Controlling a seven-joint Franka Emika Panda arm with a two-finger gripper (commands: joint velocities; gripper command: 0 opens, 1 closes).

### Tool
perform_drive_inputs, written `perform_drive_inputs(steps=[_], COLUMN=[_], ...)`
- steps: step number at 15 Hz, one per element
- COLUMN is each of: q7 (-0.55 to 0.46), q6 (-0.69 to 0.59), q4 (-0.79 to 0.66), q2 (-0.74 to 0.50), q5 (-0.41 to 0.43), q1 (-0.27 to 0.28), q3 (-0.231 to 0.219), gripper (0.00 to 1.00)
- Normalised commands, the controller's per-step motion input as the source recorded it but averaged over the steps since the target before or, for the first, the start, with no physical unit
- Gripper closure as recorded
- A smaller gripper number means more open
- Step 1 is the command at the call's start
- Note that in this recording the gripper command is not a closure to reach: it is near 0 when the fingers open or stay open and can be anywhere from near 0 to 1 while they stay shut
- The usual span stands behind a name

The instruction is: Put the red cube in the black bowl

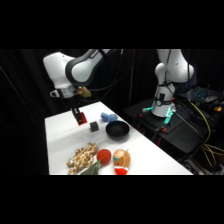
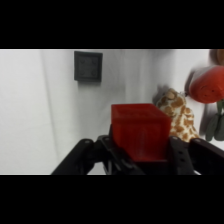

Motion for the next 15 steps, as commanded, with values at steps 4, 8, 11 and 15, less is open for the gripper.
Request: perform_drive_inputs(steps=[4, 8, 11, 15], q7=[0.0, 0.02, -0.03, -0.09], q6=[0.18, 0.38, 0.47, 0.48], q4=[-0.99, -0.97, -0.69, -0.39], q2=[-0.8, -0.66, -0.36, -0.09], q5=[0.072, 0.062, 0.082, 0.114], q1=[0.132, 0.156, 0.091, 0.041], q3=[-0.009, 0.012, -0.006, -0.006], gripper=[1.0, 1.0, 1.0, 1.0])
